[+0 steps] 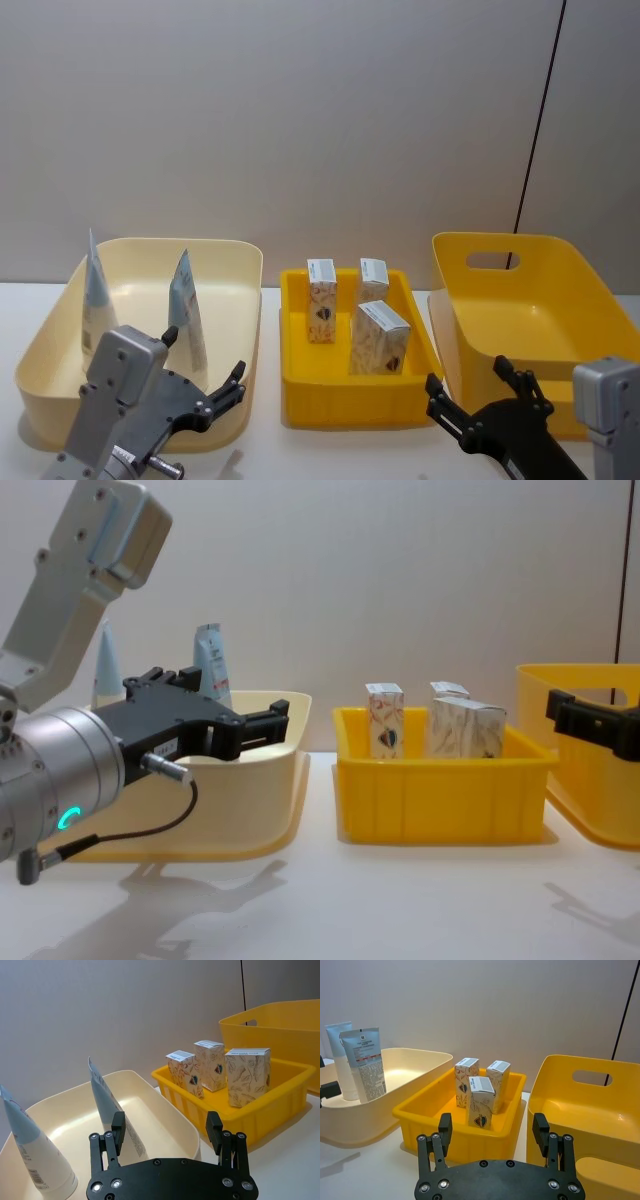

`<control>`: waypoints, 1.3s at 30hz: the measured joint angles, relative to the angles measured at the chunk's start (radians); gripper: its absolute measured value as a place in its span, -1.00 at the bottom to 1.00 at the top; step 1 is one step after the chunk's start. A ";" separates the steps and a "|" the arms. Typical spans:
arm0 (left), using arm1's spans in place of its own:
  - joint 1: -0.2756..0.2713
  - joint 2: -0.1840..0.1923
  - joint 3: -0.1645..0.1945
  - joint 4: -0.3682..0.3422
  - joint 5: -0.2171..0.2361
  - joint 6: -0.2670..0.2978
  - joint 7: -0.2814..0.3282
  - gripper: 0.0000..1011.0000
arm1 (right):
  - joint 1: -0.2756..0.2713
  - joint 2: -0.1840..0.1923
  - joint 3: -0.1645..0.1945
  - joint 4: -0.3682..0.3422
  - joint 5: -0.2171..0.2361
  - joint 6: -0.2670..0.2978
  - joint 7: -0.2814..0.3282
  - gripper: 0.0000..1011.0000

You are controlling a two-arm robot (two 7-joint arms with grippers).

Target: Bimanual collaborative sorting of washing and personal care products

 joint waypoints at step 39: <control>0.000 0.000 0.000 0.000 0.000 0.000 0.000 0.98 | 0.000 0.000 0.000 0.000 0.000 0.000 0.000 0.98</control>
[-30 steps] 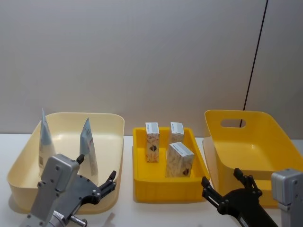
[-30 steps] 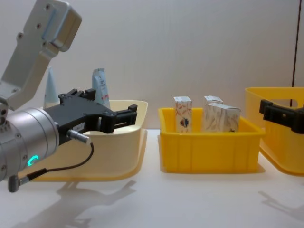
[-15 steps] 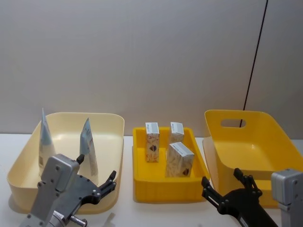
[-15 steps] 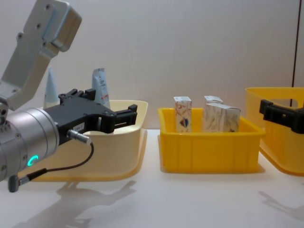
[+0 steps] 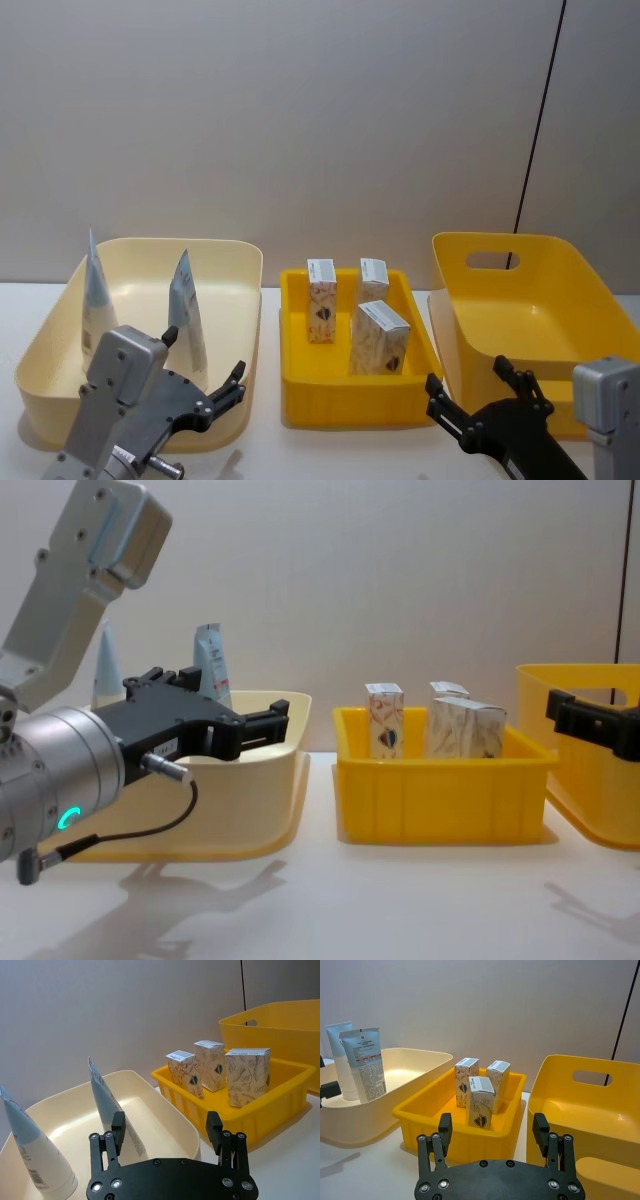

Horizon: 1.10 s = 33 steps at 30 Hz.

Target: Bimanual collaborative sorting of washing and personal care products

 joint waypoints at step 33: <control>0.001 0.000 -0.002 -0.001 0.000 0.000 0.000 0.98 | 0.000 0.000 0.000 0.000 0.000 0.000 0.000 0.98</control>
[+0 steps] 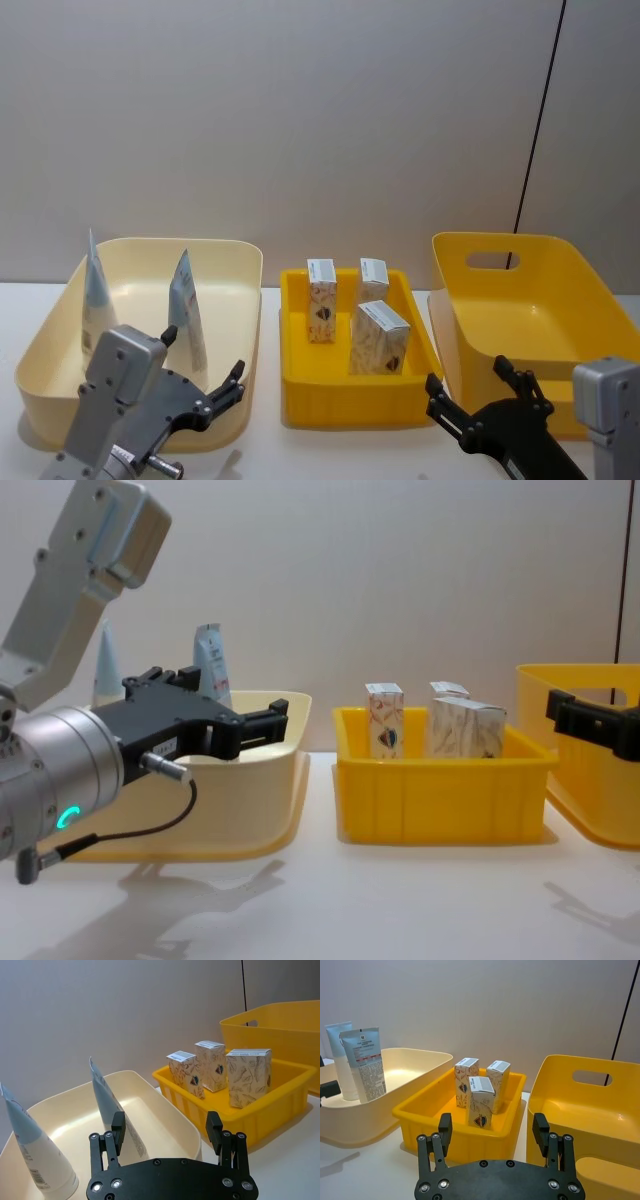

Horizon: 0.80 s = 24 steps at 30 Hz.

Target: Bimanual collaborative sorting of washing and personal care products

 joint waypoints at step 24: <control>-0.017 -0.064 -0.080 -0.016 -0.082 0.112 0.037 0.98 | 0.000 0.000 0.000 0.000 0.000 0.000 0.000 0.98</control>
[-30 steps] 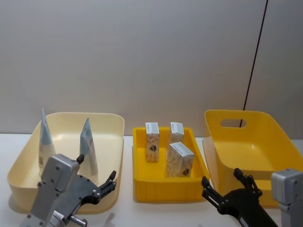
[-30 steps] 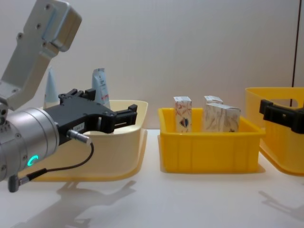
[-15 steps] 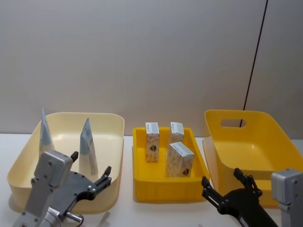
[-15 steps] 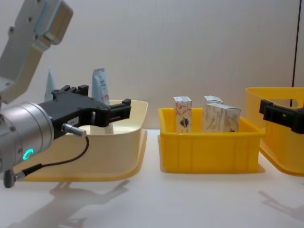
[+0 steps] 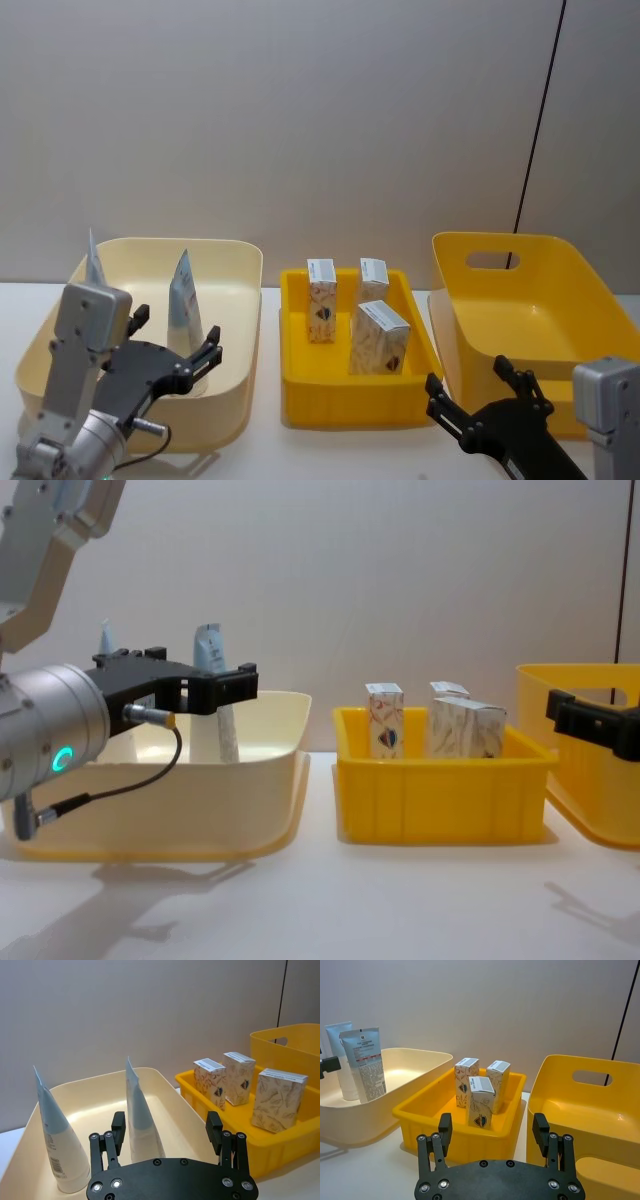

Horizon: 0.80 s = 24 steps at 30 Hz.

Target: Bimanual collaborative sorting of washing and personal care products

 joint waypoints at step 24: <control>-0.147 -0.088 -0.031 0.199 -0.043 0.081 -0.016 0.98 | 0.000 0.000 0.000 0.000 0.000 0.000 0.000 0.98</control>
